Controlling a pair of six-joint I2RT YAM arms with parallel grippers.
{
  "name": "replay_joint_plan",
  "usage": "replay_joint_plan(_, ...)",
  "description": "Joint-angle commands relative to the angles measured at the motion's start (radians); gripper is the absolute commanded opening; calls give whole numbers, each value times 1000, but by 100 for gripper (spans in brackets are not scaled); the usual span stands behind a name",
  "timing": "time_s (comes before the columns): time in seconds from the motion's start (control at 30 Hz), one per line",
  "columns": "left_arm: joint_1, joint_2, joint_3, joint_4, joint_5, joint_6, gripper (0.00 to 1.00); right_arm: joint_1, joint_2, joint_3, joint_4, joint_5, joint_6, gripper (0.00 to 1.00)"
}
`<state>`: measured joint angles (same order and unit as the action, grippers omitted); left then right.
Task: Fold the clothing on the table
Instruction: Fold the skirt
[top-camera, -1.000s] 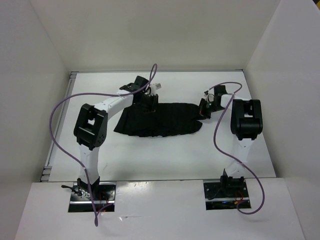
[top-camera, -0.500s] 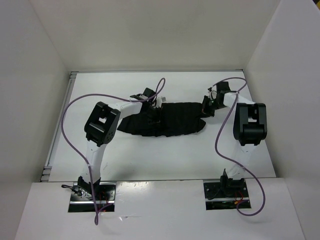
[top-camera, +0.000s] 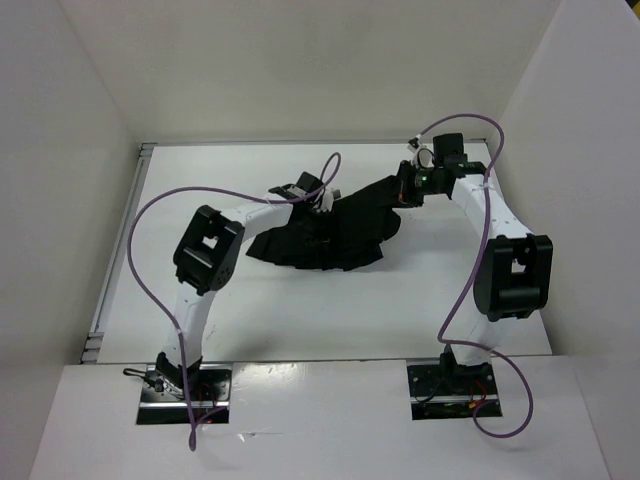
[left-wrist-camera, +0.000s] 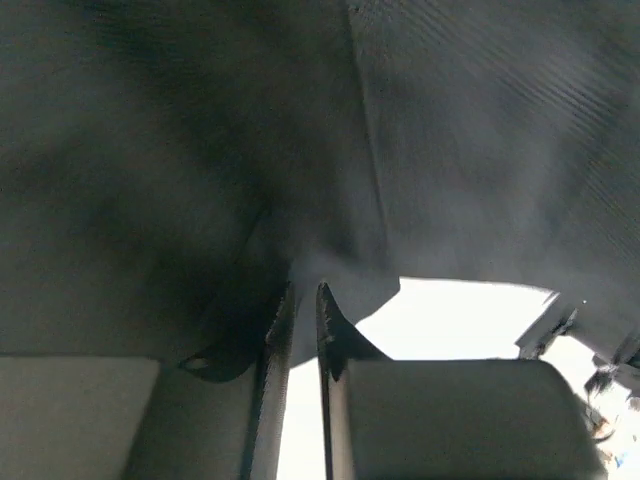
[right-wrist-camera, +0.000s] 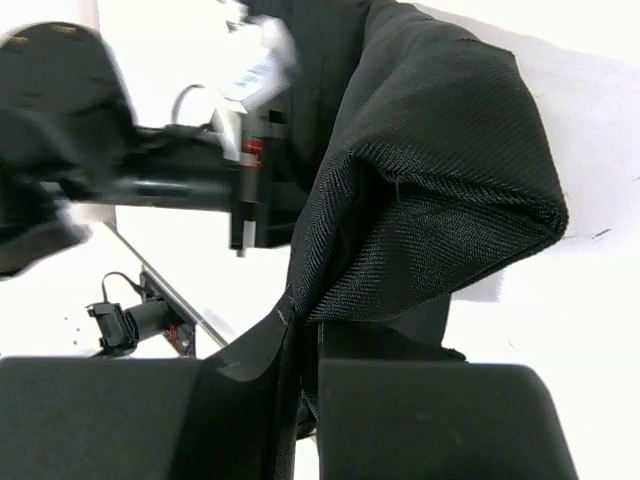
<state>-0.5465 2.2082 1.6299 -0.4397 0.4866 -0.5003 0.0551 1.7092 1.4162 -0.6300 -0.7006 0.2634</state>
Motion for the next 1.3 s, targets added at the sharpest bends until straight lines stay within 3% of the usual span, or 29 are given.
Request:
replay_joint_plan(0.0,74,-189,21,-86,-91,19,21,-3,-3,49,-45,-22,-18,0)
replay_joint_plan(0.2,247,-307,-11,-131,-218,51,22,26,6,116,-68,10,-18,0)
replay_joint_plan(0.43,368,-249,-120,-88,-324,49,20,92,49,231,-86,71,29,0)
replay_joint_plan(0.63,392,-151,-131,-42,-304,49,18,210,131,343,-96,147,66,0)
replay_joint_plan(0.87,381,-117,-205,15,-227,49,16,367,357,530,-117,304,128,0)
replay_joint_plan(1.13,372,-130,-216,13,-181,58,16,518,668,932,-261,369,149,0)
replay_joint_plan(1.23,372,-140,-216,4,-181,68,16,561,829,1194,-411,348,149,0)
replay_joint_plan(1.27,381,-149,-216,4,-181,68,16,574,881,1412,-466,348,149,3)
